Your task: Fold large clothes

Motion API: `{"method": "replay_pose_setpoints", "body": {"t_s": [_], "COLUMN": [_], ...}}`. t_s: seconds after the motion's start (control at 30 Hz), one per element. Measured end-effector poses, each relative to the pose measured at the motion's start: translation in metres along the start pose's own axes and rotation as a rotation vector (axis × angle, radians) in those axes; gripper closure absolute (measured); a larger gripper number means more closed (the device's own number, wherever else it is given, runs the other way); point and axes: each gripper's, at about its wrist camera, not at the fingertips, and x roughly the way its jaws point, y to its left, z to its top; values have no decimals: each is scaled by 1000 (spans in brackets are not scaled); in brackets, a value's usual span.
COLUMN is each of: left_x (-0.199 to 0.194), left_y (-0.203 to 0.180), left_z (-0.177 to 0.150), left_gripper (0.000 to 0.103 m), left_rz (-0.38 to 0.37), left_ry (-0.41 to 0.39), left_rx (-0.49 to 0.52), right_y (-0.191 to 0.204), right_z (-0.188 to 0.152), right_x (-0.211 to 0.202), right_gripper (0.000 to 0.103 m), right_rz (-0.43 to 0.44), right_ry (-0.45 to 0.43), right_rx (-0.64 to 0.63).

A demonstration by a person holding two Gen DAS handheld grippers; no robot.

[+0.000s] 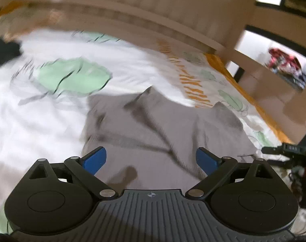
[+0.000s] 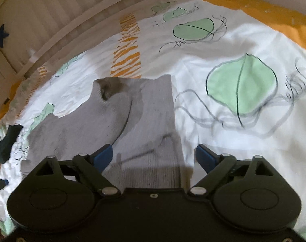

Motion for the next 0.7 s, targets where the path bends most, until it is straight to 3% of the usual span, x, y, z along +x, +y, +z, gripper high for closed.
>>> {"method": "replay_pose_setpoints", "body": {"t_s": [0.23,0.47,0.7], "left_x": [-32,-61,-70], "left_y": [26,29,26], "left_z": [-34,-58,-79], "left_gripper": [6,6,6], "left_rz": [45,45,35], "left_ry": [60,135,245], "left_rx": [-130,-122,-79], "right_y": [-3,3,6], "right_z": [-36,-74,-117], "right_x": [-44,-88,-104], "right_gripper": [11,8,5], "right_rz": [20,46,140], "right_ry": [-17,-6,169], "right_rx": [38,19,44]}}
